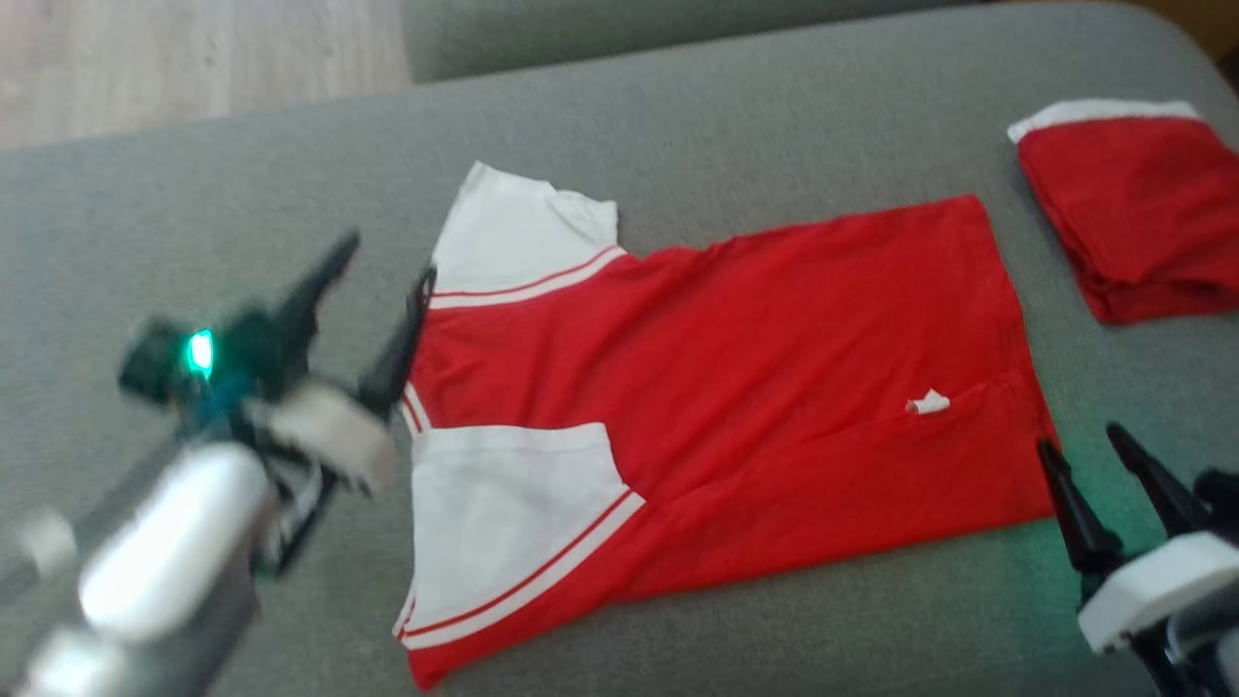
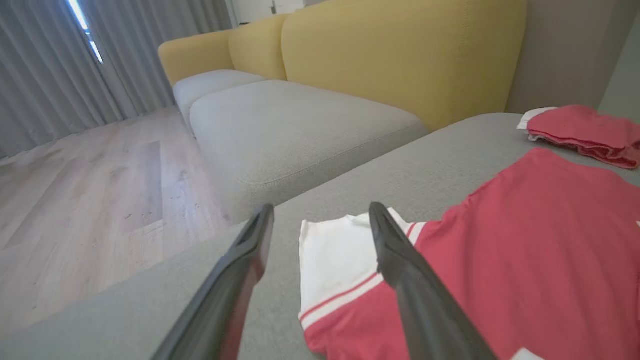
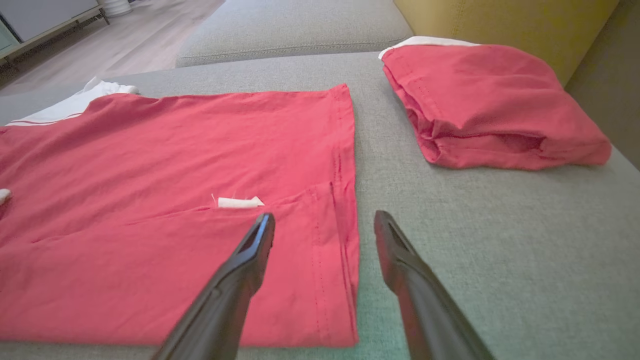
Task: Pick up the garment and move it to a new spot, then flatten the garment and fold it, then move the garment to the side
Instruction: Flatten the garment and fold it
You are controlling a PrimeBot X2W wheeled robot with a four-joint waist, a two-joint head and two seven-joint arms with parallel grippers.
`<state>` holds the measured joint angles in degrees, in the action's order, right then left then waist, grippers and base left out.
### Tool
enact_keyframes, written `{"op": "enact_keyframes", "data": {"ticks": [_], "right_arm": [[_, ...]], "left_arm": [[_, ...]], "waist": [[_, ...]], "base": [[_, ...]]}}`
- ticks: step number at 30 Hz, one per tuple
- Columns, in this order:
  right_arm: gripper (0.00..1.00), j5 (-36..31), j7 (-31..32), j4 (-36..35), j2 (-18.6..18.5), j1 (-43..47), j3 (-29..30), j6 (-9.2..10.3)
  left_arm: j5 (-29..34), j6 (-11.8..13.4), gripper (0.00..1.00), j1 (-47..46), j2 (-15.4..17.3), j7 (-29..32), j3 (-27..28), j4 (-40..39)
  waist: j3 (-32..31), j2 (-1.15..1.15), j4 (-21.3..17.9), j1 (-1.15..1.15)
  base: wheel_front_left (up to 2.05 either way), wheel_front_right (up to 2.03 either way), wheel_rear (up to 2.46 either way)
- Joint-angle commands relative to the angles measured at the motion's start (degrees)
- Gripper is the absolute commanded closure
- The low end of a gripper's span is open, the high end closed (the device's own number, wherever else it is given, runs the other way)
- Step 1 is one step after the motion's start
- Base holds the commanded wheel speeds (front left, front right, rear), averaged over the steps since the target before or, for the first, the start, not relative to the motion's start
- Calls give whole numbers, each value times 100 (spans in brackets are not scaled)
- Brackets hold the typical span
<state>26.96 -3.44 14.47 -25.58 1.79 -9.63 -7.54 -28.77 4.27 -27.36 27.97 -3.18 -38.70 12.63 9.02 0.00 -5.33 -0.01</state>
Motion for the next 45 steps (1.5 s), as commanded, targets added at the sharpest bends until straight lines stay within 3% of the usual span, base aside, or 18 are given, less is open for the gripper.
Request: {"op": "enact_keyframes", "data": {"ticks": [1,5,10,14,20,28,29,30,31,39,45], "right_arm": [[0,-55,-12,-201,-151,-282,-123,5],[0,-40,-52,-189,-149,-602,-276,5],[0,10,-158,-73,-117,-922,-475,5],[0,62,-273,69,-55,-1187,-684,5],[0,130,-503,290,26,-1607,-993,5],[0,252,-739,638,54,-1981,-1284,5],[0,267,-761,678,50,-2009,-1303,5],[0,279,-783,715,45,-2036,-1320,5],[0,292,-801,748,40,-2057,-1333,5],[0,399,-824,825,-171,-2262,-1377,5],[0,509,-546,906,-252,-2644,-1453,5]], "left_arm": [[-88,-274,0,-646,184,270,238,144],[-361,-826,0,-1496,179,1048,171,850],[-613,-1066,0,-2283,234,2037,23,1460],[-793,-1135,0,-2936,253,2685,-70,1891],[-699,-1154,0,-3558,362,3196,-241,2588],[-646,-1165,0,-3680,425,3205,-417,3225],[-585,-1166,9,-3698,451,3167,-485,3250],[-529,-1168,64,-3720,476,3113,-546,3272],[-521,-1169,100,-3736,479,3072,-579,3306],[-720,-1174,100,-3839,258,2718,-863,3259],[-776,-1175,100,-4036,115,1907,-906,3123]], "waist": [[279,0,-190,1],[593,0,-469,1],[913,0,-745,1],[1234,0,-969,1],[1587,0,-1341,1],[1710,0,-1628,1],[1717,0,-1637,1],[1726,0,-1641,1],[1730,0,-1637,1],[1535,0,-1260,1],[1249,0,-866,1]], "base": [[0,0,0],[0,0,0],[0,0,0],[0,0,0],[0,0,0],[0,0,0],[0,0,0],[0,0,0],[0,0,0],[0,0,0],[0,0,0]]}}
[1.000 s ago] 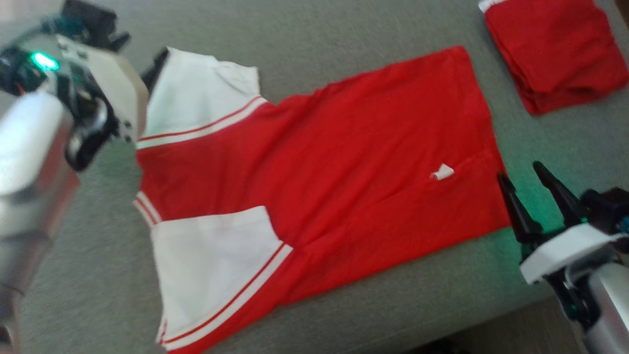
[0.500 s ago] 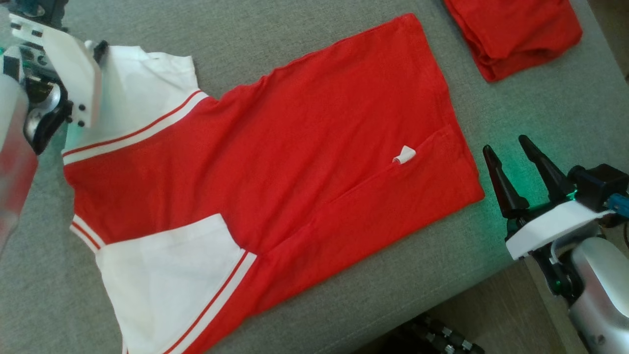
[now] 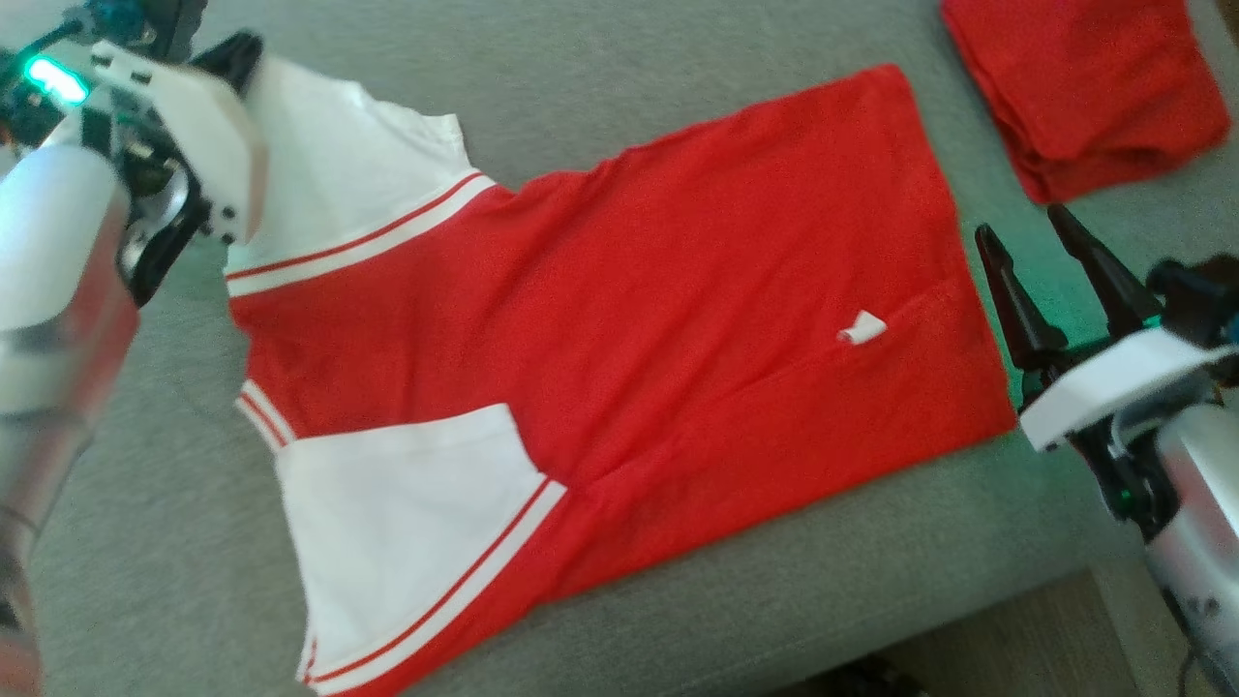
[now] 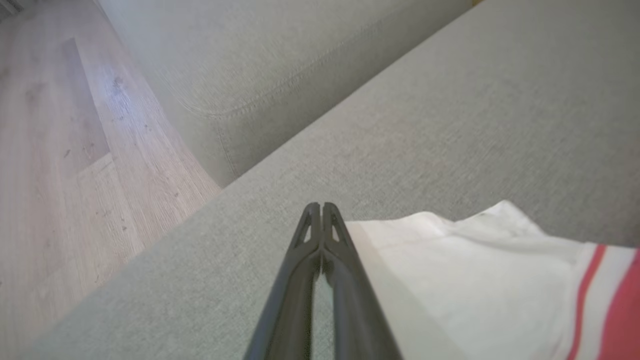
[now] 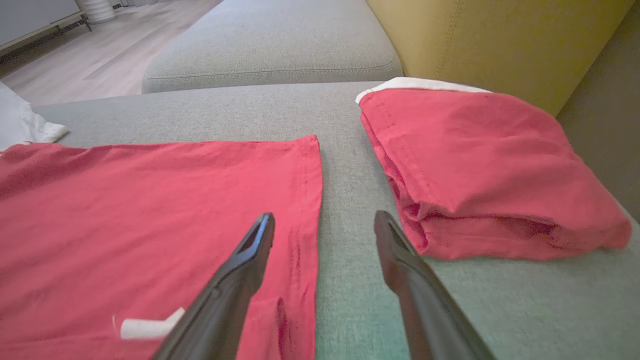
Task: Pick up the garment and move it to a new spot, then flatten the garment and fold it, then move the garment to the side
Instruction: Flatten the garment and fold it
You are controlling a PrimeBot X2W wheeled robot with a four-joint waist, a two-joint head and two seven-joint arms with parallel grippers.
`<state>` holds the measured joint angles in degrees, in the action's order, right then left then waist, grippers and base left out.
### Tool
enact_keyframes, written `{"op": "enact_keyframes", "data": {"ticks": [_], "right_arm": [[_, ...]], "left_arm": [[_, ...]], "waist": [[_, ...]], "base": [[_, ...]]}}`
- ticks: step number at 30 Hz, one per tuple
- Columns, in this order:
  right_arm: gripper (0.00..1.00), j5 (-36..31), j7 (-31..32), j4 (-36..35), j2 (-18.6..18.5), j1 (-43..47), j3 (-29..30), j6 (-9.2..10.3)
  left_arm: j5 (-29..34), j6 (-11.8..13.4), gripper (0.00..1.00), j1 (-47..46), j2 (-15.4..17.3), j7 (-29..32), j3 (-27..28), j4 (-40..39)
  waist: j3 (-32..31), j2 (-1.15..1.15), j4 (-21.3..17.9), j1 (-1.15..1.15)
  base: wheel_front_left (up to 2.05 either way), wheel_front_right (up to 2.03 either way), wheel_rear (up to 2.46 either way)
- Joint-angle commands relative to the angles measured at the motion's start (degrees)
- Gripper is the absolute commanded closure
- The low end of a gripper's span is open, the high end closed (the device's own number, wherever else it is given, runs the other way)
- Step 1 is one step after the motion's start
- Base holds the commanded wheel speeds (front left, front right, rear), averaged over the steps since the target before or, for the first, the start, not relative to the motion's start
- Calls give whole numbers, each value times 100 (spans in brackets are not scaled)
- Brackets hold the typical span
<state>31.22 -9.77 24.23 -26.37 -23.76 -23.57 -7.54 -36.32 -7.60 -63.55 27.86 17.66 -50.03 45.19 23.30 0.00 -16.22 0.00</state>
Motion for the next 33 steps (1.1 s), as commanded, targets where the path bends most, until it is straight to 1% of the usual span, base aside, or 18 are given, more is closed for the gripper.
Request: {"op": "enact_keyframes", "data": {"ticks": [1,5,8,12,15,17,19,25,27,28,30,32,33], "right_arm": [[0,151,192,-29,-157,-154,-97,5],[0,483,680,173,-166,-507,-329,5],[0,591,895,331,-193,-741,-419,5],[0,648,1401,816,-305,-1246,-558,5],[0,573,1738,1247,-366,-1623,-669,5],[0,553,1901,1625,-330,-1957,-716,5],[0,607,2027,1850,-284,-2123,-763,5],[0,693,2156,2344,-264,-2534,-951,5],[13,737,2161,2444,-259,-2636,-1023,5],[16,771,2162,2487,-258,-2680,-1054,5],[33,836,2169,2562,-267,-2749,-1124,5],[42,904,2196,2639,-276,-2807,-1194,5],[51,936,2214,2672,-282,-2832,-1234,5]], "left_arm": [[-41,12,100,-434,61,-276,217,-140],[-156,12,100,-490,-163,-532,103,-223],[-169,12,100,-531,-231,-599,-1,-270],[-188,12,100,-657,-304,-823,-147,-307],[-283,11,100,-709,-371,-931,-204,-263],[-333,11,100,-776,-426,-990,-308,-220],[-365,11,100,-809,-449,-1036,-380,-192],[-458,11,100,-953,-520,-1095,-581,-120],[-495,11,100,-1003,-543,-1109,-644,-99],[-512,11,100,-1026,-552,-1121,-673,-86],[-553,11,100,-1069,-567,-1137,-727,-57],[-593,11,100,-1108,-576,-1155,-786,-25],[-615,11,100,-1124,-583,-1163,-816,-9]], "waist": [[-226,0,292,0],[-332,0,557,0],[-343,0,688,0],[-306,0,920,0],[-273,0,1053,0],[-242,0,1165,0],[-232,0,1223,0],[-143,0,1358,0],[-112,0,1385,0],[-100,0,1394,0],[-75,0,1406,0],[-57,0,1412,0],[-51,0,1416,0]], "base": [[0,0,0],[0,0,0],[0,0,0],[0,0,0],[0,0,0],[0,0,0],[0,0,0],[0,0,0],[0,0,0],[0,0,0],[0,0,0],[0,0,0],[0,0,0]]}}
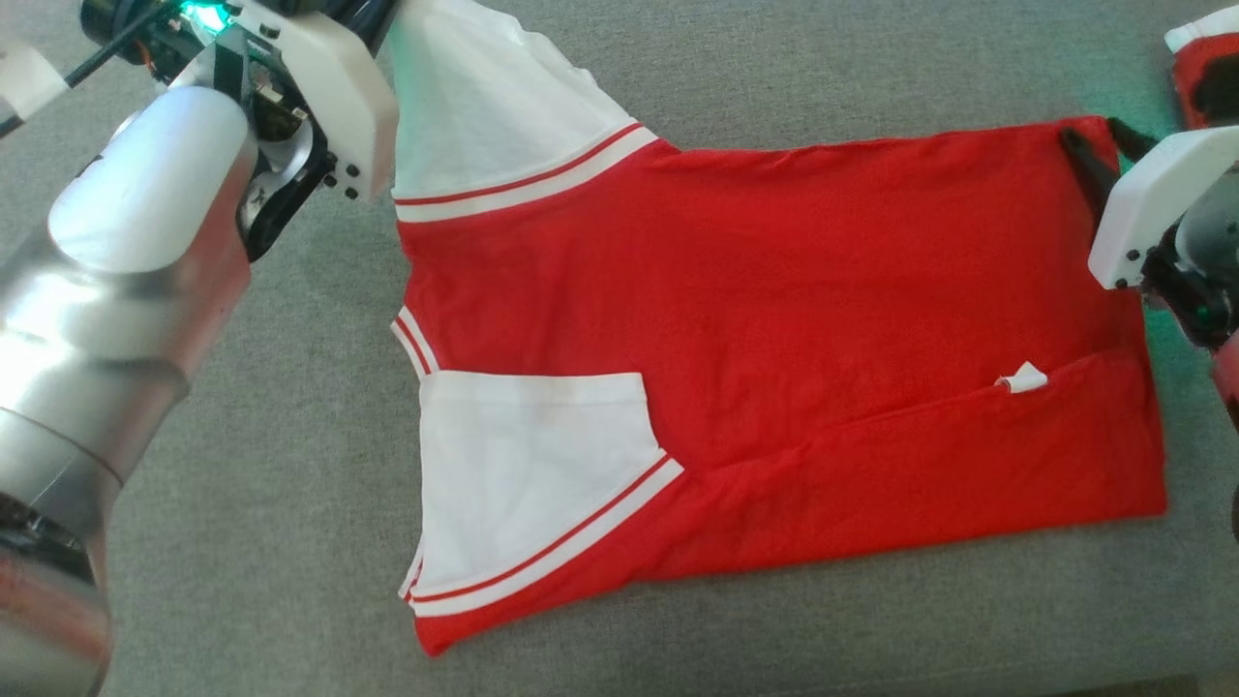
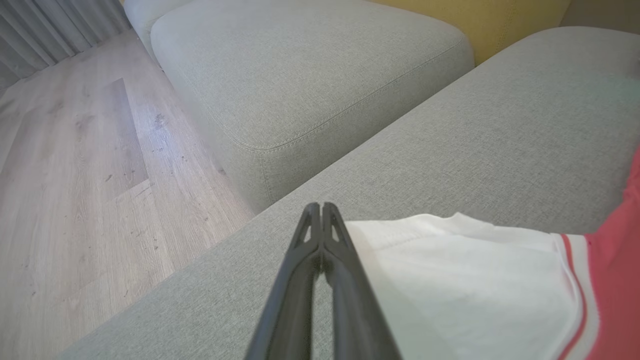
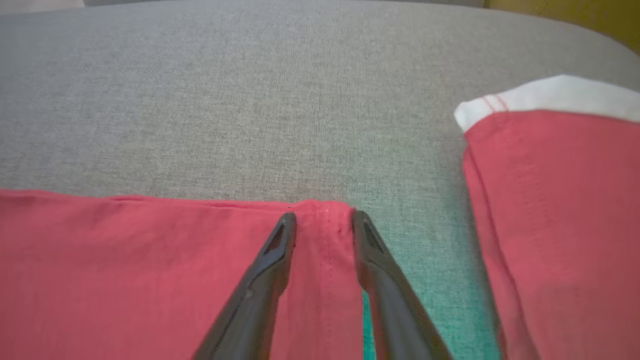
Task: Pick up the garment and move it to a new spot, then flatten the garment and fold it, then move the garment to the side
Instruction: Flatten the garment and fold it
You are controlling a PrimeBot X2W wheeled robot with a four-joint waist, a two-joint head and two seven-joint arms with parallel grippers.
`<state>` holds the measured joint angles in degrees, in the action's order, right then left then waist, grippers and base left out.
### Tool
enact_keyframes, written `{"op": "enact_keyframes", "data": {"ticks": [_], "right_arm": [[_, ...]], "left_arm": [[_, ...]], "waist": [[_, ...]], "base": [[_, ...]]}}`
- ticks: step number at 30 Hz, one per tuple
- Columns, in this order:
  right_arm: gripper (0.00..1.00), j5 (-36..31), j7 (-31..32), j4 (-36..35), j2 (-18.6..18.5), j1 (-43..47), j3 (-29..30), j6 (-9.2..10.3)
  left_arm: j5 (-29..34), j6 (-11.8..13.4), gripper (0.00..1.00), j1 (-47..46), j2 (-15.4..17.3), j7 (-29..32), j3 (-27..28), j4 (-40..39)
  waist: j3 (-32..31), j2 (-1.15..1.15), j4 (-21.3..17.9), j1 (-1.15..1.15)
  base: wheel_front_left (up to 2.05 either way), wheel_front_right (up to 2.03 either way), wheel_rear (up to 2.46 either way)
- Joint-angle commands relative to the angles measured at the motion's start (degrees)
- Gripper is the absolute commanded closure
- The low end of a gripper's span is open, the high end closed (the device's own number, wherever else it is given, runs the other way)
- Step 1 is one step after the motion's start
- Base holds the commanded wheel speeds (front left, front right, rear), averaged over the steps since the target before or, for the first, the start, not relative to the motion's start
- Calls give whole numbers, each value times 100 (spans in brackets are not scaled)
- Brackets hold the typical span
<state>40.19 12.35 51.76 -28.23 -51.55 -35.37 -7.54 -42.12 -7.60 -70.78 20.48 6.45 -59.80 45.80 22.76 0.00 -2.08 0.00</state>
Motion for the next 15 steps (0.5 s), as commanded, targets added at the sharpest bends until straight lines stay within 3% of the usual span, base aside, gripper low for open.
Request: {"op": "enact_keyframes", "data": {"ticks": [1,4,5,6,7,15], "right_arm": [[55,74,18,-44,-103,-74,-88,5],[74,165,25,31,-113,-119,-192,5],[82,190,10,50,-122,-133,-225,5],[96,210,-40,52,-137,-153,-260,5],[100,223,-140,45,-156,-184,-284,5],[100,360,-1147,-124,-168,-494,-422,5]], "left_arm": [[-55,11,100,-416,149,-55,134,-53],[-126,11,100,-454,144,-88,45,-8],[-148,11,100,-468,145,-99,16,7],[-171,11,100,-484,147,-108,-12,21],[-193,11,100,-504,151,-123,-38,35],[-29,48,100,-773,227,-691,-126,302]], "waist": [[6,0,4,0],[17,0,8,0],[21,0,9,0],[25,0,11,0],[30,0,13,0],[35,0,4,0]], "base": [[0,0,0],[0,0,0],[0,0,0],[0,0,0],[0,0,0],[0,0,0]]}}
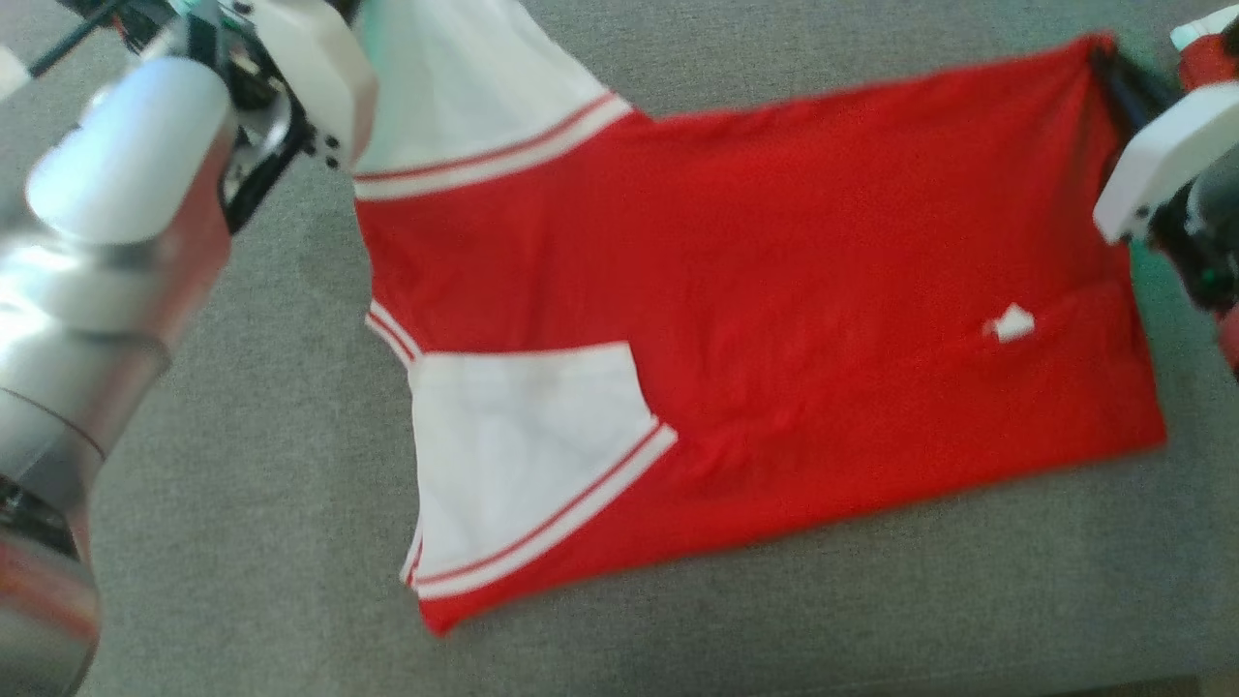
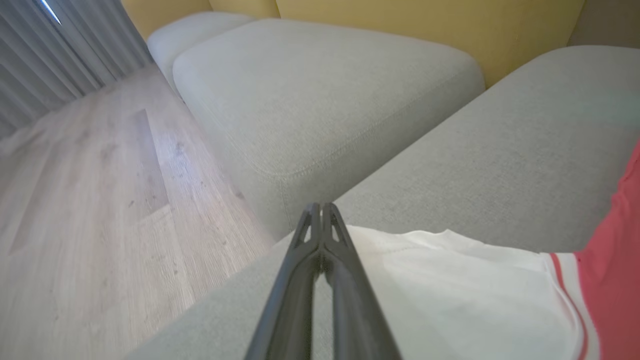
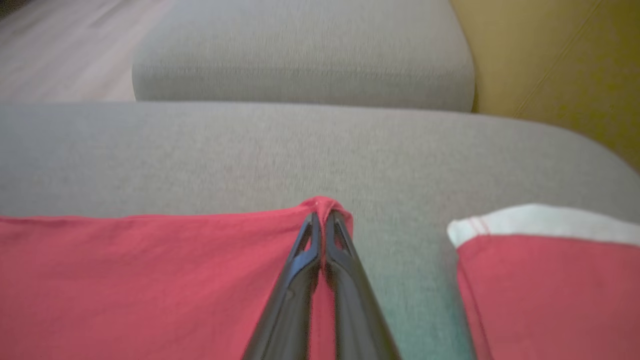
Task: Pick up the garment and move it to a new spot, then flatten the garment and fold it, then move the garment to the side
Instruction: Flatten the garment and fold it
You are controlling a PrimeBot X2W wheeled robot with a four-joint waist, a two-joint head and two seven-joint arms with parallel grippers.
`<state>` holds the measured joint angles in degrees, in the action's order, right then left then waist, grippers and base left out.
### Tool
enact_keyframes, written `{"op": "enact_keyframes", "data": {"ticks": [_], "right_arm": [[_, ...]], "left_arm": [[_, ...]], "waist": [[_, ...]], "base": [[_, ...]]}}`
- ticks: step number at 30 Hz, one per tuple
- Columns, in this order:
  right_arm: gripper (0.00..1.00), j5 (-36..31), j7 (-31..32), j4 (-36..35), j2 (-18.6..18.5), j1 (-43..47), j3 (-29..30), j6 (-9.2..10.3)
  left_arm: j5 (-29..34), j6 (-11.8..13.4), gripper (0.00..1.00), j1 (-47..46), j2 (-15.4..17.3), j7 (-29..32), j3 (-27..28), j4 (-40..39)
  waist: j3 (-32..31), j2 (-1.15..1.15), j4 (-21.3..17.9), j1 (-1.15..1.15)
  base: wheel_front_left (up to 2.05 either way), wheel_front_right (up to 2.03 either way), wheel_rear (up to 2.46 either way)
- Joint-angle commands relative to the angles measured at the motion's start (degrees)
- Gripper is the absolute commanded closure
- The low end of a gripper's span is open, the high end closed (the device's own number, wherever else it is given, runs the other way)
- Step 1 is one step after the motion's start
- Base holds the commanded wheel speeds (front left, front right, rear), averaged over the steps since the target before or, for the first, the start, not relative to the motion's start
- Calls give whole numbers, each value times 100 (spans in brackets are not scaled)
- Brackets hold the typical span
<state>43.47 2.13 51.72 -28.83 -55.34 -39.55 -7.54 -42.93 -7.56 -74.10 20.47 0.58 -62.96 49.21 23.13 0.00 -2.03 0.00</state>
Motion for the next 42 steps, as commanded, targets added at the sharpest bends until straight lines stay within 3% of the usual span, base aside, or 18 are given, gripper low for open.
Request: {"op": "enact_keyframes", "data": {"ticks": [1,7,15,24,29,36,42], "right_arm": [[100,40,-247,-115,-104,-168,-9,5],[100,150,-567,-49,-98,-365,-81,5],[100,608,-384,-192,-408,33,-410,5],[100,1191,-581,-337,-850,906,-377,5],[100,1326,-816,-509,-947,1355,-365,5],[100,1380,-973,-690,-1087,1870,-305,5],[100,1459,-1047,-760,-1181,2289,-115,5]], "left_arm": [[96,79,100,-485,224,-231,196,0],[212,190,100,-639,185,-848,266,183],[-79,50,100,-201,78,-961,155,191],[-202,69,100,801,504,-1185,-90,-766],[-232,454,100,1489,855,-1173,-188,-1746],[-280,1236,100,2448,1426,-869,-369,-3395],[-266,1728,100,2907,1819,-699,-459,-4387]], "waist": [[-7,0,1,0],[-109,0,41,0],[-452,0,214,0],[-783,0,498,0],[-925,0,589,0],[-1018,0,665,0],[-1080,0,759,0]], "base": [[0,0,0],[0,0,0],[0,0,0],[0,0,0],[0,0,0],[0,0,0],[0,0,0]]}}
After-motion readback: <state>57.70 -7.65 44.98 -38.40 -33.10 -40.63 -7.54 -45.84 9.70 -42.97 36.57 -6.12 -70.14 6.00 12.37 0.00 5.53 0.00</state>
